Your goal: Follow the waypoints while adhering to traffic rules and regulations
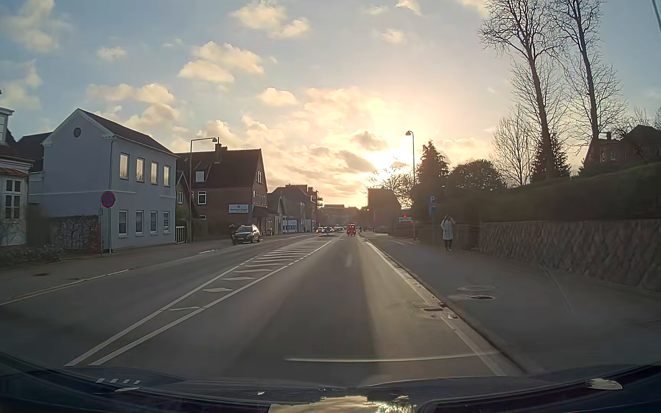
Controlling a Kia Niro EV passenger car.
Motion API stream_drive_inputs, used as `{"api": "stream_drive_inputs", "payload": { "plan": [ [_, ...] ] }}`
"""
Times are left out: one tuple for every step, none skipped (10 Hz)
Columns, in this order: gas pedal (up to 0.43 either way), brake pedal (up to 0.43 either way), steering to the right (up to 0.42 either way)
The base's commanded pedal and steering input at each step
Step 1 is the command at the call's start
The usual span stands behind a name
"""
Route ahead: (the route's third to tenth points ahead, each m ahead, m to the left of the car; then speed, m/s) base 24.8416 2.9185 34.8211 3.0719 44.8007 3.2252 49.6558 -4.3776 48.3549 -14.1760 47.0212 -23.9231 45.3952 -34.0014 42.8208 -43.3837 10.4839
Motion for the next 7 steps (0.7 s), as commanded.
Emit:
{"api": "stream_drive_inputs", "payload": {
  "plan": [
    [0.000, 0.000, -0.001],
    [0.000, 0.000, -0.001],
    [0.000, 0.000, -0.001],
    [0.000, 0.000, -0.001],
    [0.000, 0.000, -0.001],
    [0.000, 0.000, -0.001],
    [0.000, 0.000, 0.000]
  ]
}}
